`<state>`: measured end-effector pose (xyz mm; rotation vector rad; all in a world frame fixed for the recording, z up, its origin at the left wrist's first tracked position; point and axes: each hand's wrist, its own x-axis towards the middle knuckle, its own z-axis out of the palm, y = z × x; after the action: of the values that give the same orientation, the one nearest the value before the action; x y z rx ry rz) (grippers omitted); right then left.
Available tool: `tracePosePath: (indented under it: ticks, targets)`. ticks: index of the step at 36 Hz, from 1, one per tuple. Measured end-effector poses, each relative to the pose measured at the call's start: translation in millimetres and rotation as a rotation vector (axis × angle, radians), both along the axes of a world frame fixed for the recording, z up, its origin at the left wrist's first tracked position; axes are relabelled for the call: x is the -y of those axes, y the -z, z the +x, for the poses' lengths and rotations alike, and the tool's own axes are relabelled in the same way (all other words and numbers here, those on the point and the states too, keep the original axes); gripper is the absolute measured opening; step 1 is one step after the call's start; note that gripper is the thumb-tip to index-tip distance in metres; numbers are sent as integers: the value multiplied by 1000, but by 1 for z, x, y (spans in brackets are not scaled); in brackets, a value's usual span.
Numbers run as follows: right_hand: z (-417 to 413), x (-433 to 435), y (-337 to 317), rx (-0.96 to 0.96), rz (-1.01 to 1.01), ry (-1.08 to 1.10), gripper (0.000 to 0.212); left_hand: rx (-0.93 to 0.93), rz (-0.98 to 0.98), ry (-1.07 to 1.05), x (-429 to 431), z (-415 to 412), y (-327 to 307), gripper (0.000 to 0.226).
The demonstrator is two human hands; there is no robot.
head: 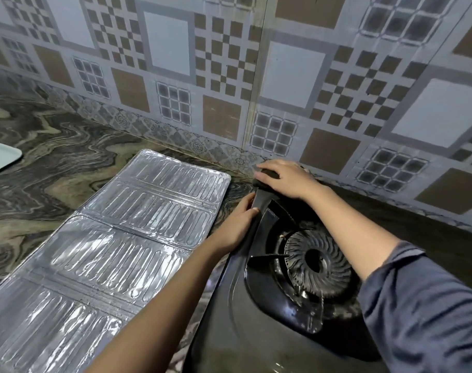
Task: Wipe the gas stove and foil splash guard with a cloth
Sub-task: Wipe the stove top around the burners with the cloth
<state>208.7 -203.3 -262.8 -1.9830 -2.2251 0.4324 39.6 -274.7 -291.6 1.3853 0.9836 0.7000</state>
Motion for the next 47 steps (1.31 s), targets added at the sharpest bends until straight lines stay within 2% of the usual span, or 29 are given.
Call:
tracePosePath:
  ticks: [5,13,17,26,32,42,47]
  targets:
    - [2,0,3,-8,39,25,68,-25,3,-3,-6,3,1,47]
    - [5,-6,2,-38,24,112,51,0,26,42,-18,8,0,55]
    - [10,-8,0,-46,4,138,55,-6,64,50,-26,12,1,49]
    - [34,-4,-5,-86,-90,152,50,14,71,46,-41,22,0,50]
    - [56,4,-9,-62,-142,206,55,-6,112,47,-49,27,-2,50]
    - [94,38,-8,-151,-102,301,48,-124,195,30,-64,41,-4,48]
    - [113,58,-2,-150,-56,404,53,-190,256,11,-68,46,-7,46]
